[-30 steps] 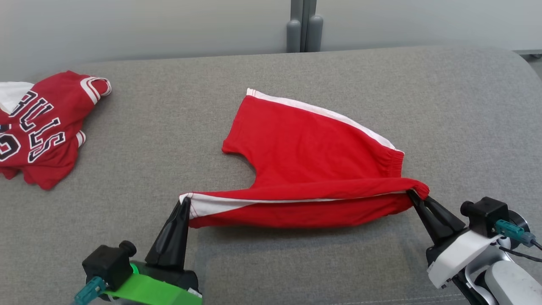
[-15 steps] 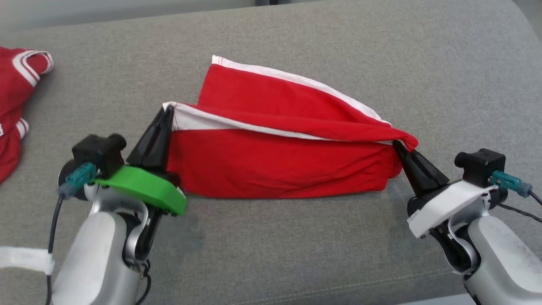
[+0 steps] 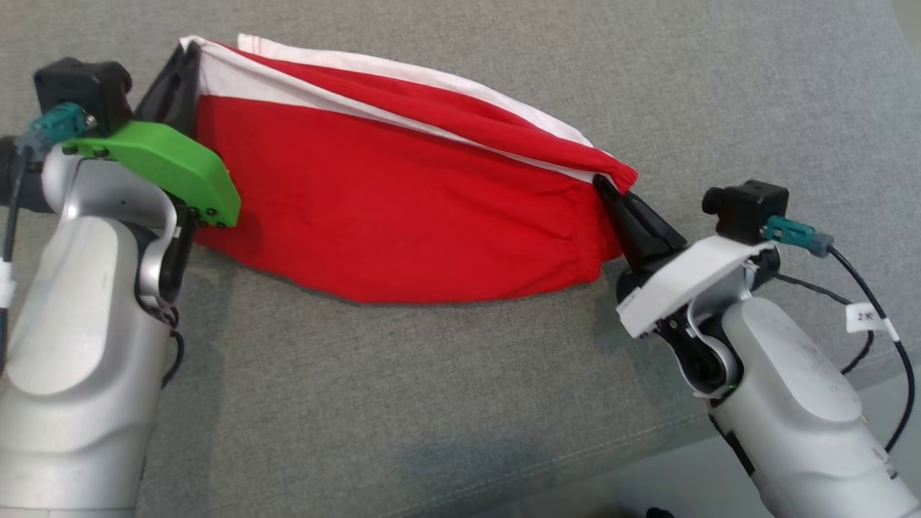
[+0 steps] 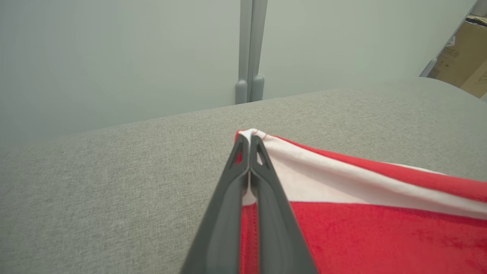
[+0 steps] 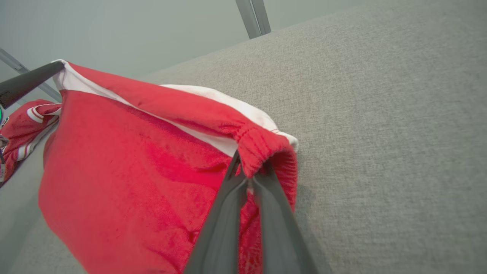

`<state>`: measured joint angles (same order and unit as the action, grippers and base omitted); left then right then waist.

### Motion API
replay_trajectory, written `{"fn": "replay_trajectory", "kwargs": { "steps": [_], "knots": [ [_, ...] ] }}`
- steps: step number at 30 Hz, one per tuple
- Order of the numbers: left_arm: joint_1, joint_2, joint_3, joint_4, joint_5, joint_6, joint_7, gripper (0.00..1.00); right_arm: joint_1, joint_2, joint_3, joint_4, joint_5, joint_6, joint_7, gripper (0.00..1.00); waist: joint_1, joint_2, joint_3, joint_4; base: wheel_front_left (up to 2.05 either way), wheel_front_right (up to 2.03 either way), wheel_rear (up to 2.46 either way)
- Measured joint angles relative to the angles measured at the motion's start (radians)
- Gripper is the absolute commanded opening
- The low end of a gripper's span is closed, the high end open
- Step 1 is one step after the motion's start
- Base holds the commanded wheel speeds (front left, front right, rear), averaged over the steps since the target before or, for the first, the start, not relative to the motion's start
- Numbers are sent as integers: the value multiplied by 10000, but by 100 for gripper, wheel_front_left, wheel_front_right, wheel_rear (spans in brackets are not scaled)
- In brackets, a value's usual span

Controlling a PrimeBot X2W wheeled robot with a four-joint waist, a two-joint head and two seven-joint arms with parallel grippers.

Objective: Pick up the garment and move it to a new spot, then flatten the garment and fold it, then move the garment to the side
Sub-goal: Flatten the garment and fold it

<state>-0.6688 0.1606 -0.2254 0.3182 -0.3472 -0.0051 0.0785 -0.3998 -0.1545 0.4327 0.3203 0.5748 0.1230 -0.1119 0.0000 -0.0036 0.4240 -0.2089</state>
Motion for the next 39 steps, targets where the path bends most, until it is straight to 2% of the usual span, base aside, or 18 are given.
{"fn": "replay_trajectory", "kwargs": {
  "steps": [4,9,11,12,14,15,16,18,19,26,29,34,39],
  "knots": [
    [-618,209,52,650,113,46,0,0,-705,384,259,414,-2,2,17,0,0,0,497,-393,0,0,0],
    [-1039,94,-111,1379,176,-38,-46,0,-1026,389,219,1007,-6,2,-148,0,0,0,974,-790,0,0,0],
    [-1171,79,-125,1599,176,-42,-190,0,-1160,426,222,1166,-19,4,-257,16,0,0,1108,-897,0,0,0],
    [-1244,61,-128,1662,176,-48,-228,0,-1247,447,224,1246,-19,6,-316,33,0,0,1163,-942,0,0,0],
    [-1449,6,-132,1847,178,-58,-387,0,-1392,456,224,1425,-19,12,-405,44,0,0,1238,-1006,0,0,0],
    [-1548,-35,-140,1958,178,-119,-487,5,-1453,456,221,1528,-19,13,-474,78,0,0,1252,-1021,0,0,0],
    [-1623,-77,-161,2057,182,-136,-570,11,-1482,451,215,1616,-19,13,-541,100,0,0,1243,-1021,0,0,0],
    [-1747,-134,-190,2255,196,-140,-723,62,-1509,449,217,1760,-29,13,-654,100,0,0,1192,-999,0,0,0],
    [-1780,-163,-215,2324,196,-159,-763,100,-1513,439,217,1835,-29,12,-698,100,0,0,1154,-978,0,0,0],
    [-1976,-249,-322,2970,351,-259,-1283,100,-1547,276,309,2276,-111,12,-884,100,0,0,809,-810,0,0,0],
    [-1973,-451,-309,3289,330,-322,-1475,100,-1520,121,314,2460,-161,13,-955,100,0,0,617,-727,0,0,0],
    [-1664,-966,-146,3971,-410,-660,-1523,100,-1151,-230,249,2748,-213,13,-1089,100,0,0,228,-568,0,0,0],
    [-872,-1055,-324,4589,-564,-756,-1409,100,-516,-477,-100,2899,-173,12,-1212,100,0,0,-217,-389,0,0,0]
  ]
}}
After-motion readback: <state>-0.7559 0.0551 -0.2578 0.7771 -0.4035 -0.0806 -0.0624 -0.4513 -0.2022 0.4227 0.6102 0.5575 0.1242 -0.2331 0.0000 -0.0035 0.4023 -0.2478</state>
